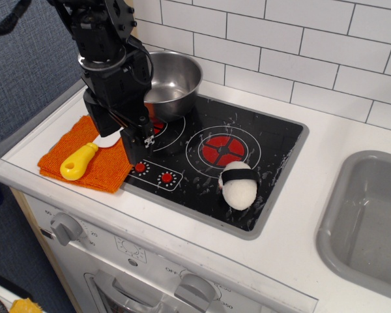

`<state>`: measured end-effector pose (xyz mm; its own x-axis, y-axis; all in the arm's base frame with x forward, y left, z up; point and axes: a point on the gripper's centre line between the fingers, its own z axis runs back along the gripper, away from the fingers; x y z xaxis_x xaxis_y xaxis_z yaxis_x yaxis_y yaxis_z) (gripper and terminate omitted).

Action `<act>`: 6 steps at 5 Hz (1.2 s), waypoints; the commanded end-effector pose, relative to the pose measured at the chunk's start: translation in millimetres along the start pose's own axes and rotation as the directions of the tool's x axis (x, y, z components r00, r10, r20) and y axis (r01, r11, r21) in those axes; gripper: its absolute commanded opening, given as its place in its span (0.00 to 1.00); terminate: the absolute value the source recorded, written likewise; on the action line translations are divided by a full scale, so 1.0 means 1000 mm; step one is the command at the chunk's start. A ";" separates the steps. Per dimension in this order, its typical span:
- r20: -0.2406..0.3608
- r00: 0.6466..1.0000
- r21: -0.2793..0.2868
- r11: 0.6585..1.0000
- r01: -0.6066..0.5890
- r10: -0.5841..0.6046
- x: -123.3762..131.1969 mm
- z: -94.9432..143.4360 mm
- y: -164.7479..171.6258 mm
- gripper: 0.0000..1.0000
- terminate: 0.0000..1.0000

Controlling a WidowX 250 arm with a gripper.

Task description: Move the white object and place it near the top of right burner.

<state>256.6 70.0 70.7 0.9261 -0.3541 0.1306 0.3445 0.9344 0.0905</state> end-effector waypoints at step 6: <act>0.059 0.972 0.004 0.973 -0.230 0.229 0.034 0.001 -0.124 1.00 0.00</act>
<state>237.9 -56.3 53.0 0.9788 -0.1224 0.1645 0.1129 0.9914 0.0656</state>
